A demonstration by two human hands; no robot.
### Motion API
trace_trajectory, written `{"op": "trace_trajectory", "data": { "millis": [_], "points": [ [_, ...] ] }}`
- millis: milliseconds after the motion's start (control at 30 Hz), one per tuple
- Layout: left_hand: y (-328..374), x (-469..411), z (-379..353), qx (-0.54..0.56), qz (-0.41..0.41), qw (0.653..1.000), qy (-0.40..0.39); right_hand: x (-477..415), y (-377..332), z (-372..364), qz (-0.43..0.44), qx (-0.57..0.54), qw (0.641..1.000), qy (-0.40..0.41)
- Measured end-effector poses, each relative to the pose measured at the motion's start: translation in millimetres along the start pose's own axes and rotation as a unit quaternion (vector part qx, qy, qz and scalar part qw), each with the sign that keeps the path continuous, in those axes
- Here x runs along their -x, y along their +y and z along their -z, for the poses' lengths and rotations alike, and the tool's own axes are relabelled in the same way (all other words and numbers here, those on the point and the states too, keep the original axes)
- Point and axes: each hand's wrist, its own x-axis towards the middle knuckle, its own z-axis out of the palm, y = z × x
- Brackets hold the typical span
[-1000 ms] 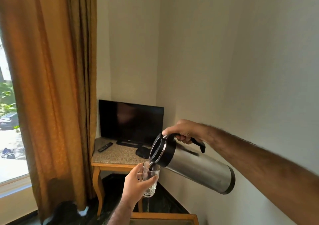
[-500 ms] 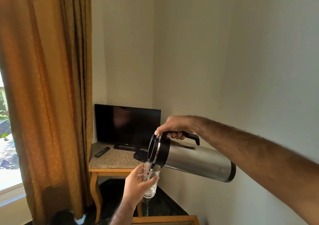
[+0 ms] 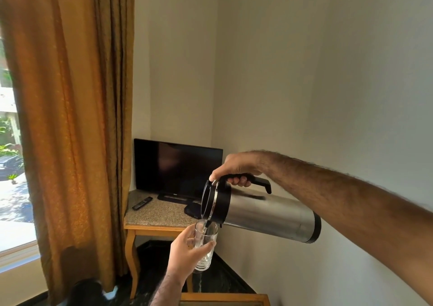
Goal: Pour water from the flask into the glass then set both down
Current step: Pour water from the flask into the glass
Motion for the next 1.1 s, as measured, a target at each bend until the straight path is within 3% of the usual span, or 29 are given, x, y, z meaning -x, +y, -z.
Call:
{"op": "trace_trajectory", "data": {
  "millis": [1100],
  "points": [
    [-7.9,-1.5,-12.6,-0.005,0.013,0.999,0.031,-17.7,7.1,8.8,-0.007,0.023,0.999,-0.026]
  ]
}}
